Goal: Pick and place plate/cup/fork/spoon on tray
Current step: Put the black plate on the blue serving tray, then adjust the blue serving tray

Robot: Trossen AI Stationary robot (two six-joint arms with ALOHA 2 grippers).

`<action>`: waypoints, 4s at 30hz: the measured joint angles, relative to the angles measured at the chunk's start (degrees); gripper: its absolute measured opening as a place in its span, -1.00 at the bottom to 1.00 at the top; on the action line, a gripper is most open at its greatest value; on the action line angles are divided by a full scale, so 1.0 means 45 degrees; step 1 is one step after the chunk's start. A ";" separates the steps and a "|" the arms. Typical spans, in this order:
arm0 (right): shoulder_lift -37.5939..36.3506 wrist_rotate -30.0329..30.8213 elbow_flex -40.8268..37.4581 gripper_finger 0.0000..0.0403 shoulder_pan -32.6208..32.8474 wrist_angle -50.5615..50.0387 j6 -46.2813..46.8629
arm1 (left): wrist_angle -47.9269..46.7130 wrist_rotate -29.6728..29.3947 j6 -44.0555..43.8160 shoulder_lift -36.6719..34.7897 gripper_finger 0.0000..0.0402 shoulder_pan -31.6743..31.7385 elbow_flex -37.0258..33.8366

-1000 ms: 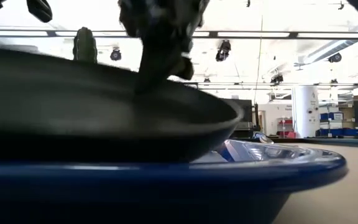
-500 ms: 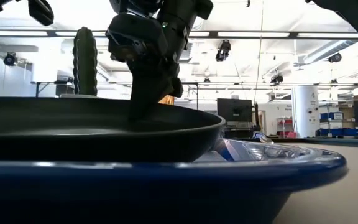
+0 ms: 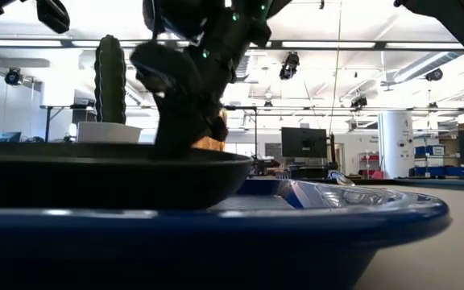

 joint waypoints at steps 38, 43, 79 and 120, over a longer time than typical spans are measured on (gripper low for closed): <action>-0.0058 0.0603 0.2821 -0.87 0.0108 -0.8789 -0.0494 | -0.0044 0.0010 0.0000 0.0000 -1.00 -0.0005 -0.0013; -0.0058 -0.0169 0.2052 -0.95 0.0366 -0.8070 -0.0164 | -0.0044 0.0010 0.0000 0.0000 -1.00 0.0000 -0.0010; -0.2331 -0.1175 -0.4046 -0.96 0.1721 -0.6060 0.2220 | -0.0073 0.0022 0.0005 0.0000 -1.00 0.0000 -0.0013; -0.6834 -0.0681 -1.0631 -0.96 0.3290 0.0120 0.7459 | -0.0073 -0.0332 0.0125 0.0000 -1.00 -0.0004 -0.0013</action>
